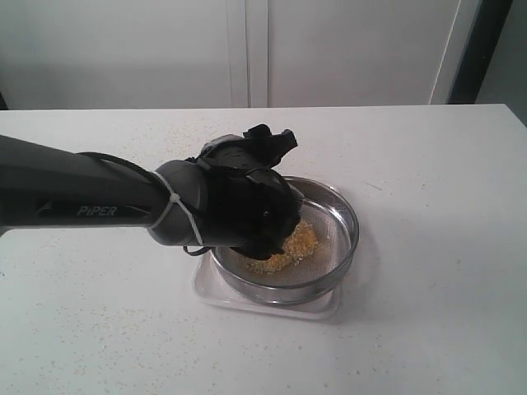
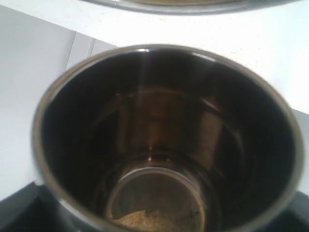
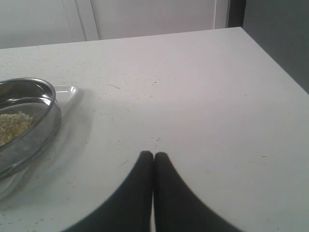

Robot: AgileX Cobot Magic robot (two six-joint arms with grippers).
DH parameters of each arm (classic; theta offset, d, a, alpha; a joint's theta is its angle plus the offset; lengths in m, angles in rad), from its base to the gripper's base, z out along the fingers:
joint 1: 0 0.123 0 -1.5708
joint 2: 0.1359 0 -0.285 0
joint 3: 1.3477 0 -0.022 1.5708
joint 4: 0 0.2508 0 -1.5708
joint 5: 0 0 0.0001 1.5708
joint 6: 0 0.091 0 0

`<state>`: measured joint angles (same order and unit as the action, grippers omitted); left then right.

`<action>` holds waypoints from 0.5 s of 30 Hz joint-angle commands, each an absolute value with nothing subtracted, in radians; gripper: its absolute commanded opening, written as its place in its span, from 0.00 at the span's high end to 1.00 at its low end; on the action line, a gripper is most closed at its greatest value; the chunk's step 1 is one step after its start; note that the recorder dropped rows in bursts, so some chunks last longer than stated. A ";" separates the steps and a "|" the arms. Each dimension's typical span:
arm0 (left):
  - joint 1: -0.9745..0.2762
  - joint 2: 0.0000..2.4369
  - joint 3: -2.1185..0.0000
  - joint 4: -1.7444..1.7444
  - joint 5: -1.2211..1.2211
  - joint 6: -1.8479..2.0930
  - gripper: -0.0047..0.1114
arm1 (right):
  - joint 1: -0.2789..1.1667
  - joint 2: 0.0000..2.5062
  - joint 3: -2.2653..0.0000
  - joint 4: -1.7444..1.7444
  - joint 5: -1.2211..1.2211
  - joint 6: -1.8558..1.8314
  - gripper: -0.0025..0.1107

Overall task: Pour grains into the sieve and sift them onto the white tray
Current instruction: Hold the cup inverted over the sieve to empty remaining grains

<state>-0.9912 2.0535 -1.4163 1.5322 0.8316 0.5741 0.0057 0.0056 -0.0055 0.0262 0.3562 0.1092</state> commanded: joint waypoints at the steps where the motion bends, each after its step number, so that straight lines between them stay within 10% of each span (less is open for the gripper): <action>1: -0.989 2.032 -1.421 1.566 0.830 0.504 0.96 | 0.000 0.000 0.000 0.029 0.342 0.108 0.98; 15: -0.989 2.032 -1.421 1.454 0.805 0.304 0.96 | 0.000 0.000 0.000 0.029 0.342 0.108 0.98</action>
<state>-0.9912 2.0473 -1.4163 1.4484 0.7940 0.3698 0.0057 0.0056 -0.0055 0.0262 0.3562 0.1092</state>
